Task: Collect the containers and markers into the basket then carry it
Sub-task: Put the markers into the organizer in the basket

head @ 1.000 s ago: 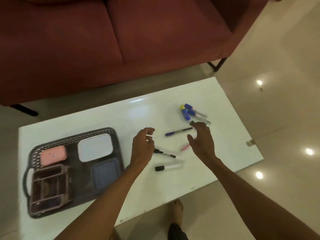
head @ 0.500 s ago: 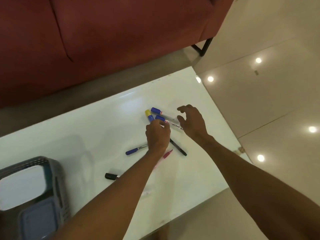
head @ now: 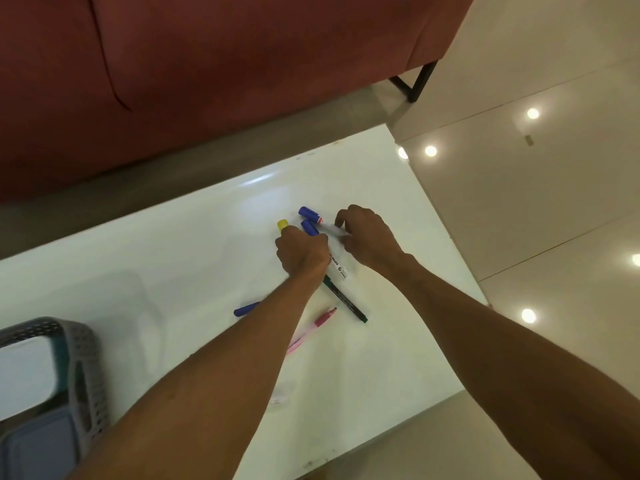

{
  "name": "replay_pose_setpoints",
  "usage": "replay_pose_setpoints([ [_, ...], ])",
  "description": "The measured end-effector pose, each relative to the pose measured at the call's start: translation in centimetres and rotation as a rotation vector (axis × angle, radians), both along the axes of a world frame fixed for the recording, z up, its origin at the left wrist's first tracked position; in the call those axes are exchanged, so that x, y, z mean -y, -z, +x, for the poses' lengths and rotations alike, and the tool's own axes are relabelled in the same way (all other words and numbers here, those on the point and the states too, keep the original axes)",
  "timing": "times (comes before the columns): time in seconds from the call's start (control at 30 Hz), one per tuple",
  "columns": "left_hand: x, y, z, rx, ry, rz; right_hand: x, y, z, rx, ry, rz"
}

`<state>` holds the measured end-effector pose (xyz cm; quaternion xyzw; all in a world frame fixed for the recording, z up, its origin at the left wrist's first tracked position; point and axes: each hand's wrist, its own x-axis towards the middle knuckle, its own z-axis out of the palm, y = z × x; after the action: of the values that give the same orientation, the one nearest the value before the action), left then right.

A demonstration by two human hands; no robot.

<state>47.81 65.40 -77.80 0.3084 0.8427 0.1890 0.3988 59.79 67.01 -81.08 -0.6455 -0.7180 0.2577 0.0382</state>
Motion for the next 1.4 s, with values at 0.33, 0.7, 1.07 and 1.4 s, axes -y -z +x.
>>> replay_pose_setpoints([
  [0.33,2.2,-2.9,-1.4,0.045,0.066,0.250,2.7,-3.0,-1.6,-0.220,0.267,0.039],
  [0.7,12.9,-11.8,-17.9,0.204,-0.010,0.558,10.9,-13.3,-16.1,-0.633,0.213,-0.040],
  [1.07,28.7,-14.7,-42.7,0.052,-0.245,0.609,22.2,-15.1,-41.3,-0.732,-0.035,-0.163],
  [1.4,36.5,-13.2,-55.8,-0.006,-0.377,0.604,29.5,-14.3,-54.9,-0.692,-0.161,-0.158],
])
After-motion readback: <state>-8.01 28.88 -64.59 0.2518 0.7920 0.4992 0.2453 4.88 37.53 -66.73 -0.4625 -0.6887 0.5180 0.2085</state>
